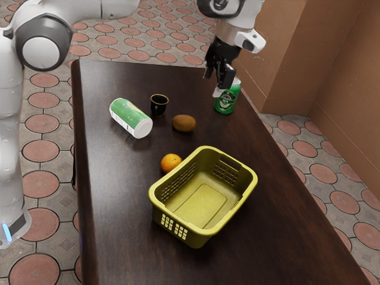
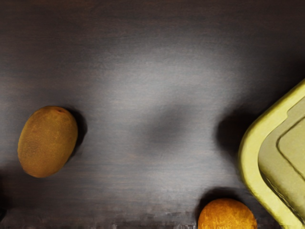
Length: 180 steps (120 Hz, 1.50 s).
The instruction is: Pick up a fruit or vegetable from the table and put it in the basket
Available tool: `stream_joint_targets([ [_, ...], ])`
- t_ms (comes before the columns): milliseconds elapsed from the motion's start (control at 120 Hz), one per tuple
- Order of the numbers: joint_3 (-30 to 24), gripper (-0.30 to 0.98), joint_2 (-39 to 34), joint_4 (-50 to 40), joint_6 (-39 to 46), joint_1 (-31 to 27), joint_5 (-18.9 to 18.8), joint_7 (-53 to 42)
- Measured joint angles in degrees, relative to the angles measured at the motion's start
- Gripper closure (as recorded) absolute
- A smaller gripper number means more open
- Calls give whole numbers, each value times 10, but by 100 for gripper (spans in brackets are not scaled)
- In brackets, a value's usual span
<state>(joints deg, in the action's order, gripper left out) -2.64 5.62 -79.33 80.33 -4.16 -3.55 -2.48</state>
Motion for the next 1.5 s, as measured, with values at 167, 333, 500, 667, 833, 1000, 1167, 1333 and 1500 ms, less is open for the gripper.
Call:
stream_joint_targets([
  [167, -1, 0, -35, -91, 27, -4, 5, -84],
  [333, 1, 0, -75, -174, 63, -1, 3, -198],
  [500, -9, 0, -126, -263, 94, -3, 3, -308],
  [667, -49, 0, -193, -351, 116, 2, 13, -396],
  [833, -53, 0, -242, -407, 134, 1, 24, -462],
  [1000, -53, 0, -253, -431, 149, 1, 34, -513],
  [1167, -72, 0, -251, -433, 167, 2, 66, -546],
  [1333, -75, 0, -247, -433, 188, 2, 90, -561],
  [1500, -76, 0, -245, -433, 199, 2, 98, -549],
])
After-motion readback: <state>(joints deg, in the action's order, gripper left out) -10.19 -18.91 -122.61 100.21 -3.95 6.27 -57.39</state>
